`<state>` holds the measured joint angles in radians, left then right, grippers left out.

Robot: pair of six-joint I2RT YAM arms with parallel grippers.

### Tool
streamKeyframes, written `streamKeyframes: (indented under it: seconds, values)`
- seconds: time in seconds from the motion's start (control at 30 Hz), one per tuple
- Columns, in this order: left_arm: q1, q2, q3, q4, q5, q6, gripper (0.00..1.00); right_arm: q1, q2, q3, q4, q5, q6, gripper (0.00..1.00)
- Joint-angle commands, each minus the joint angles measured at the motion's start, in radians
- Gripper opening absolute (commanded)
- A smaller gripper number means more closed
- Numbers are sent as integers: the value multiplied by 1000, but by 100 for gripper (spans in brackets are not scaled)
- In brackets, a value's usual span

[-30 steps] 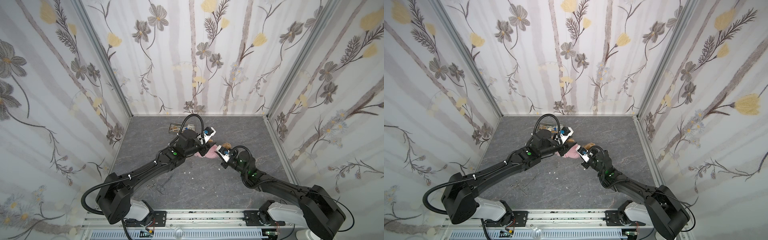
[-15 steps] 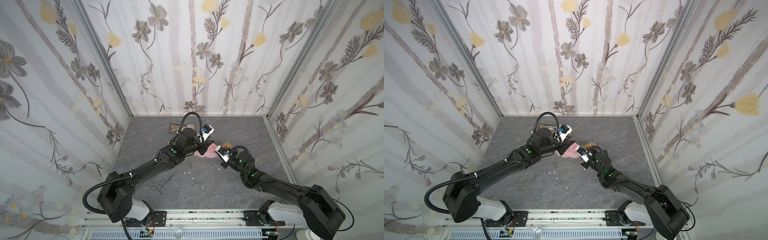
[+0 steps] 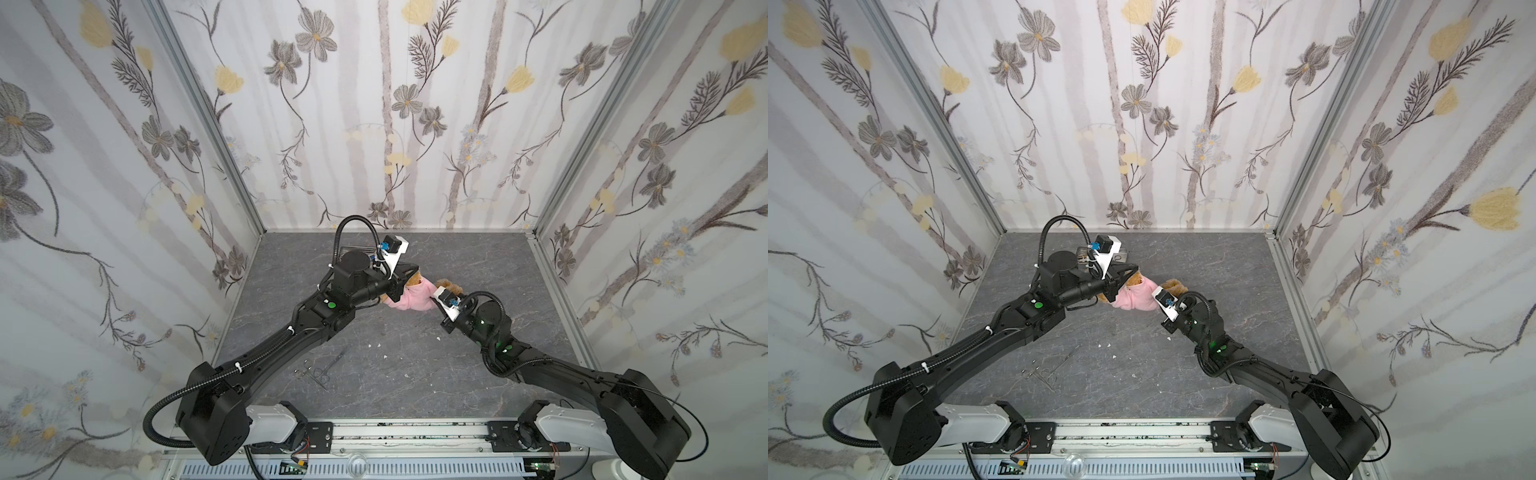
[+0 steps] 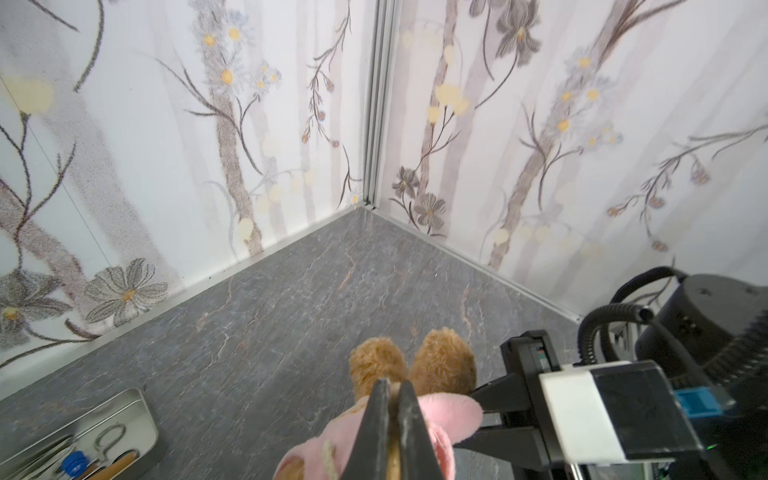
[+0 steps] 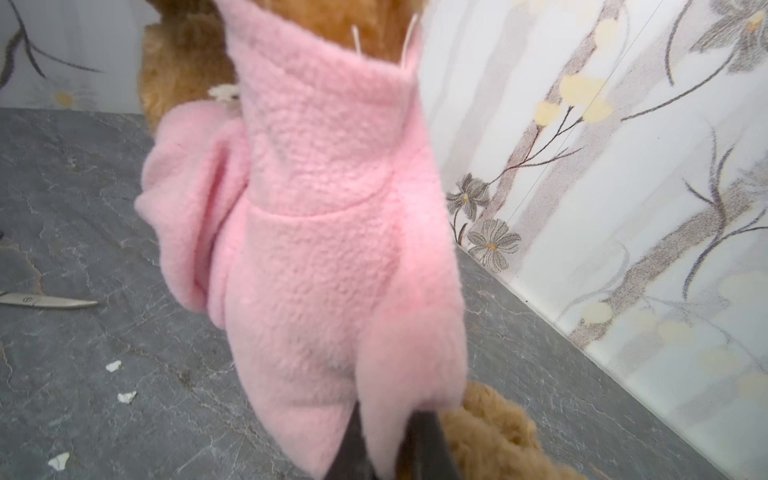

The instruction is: Dress the teddy bear

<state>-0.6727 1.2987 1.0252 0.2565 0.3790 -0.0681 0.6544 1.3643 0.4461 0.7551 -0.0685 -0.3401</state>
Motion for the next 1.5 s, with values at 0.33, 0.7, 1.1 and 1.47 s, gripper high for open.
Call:
streamKeyframes:
  seconds: [0.33,0.7,1.1,1.47]
  values:
    - [-41,-45,-47,163,-35,-92,0,2,56,27,19,-2,101,0]
    - [2,114,-66,151,-113,113,0,2,137,45,8,23,249,35]
    - [35,343,30,234,-49,194,0,-45,-1,29,-139,-15,324,55]
    - [-192,101,-416,283,-135,54,44,-106,-86,60,-307,-81,498,59]
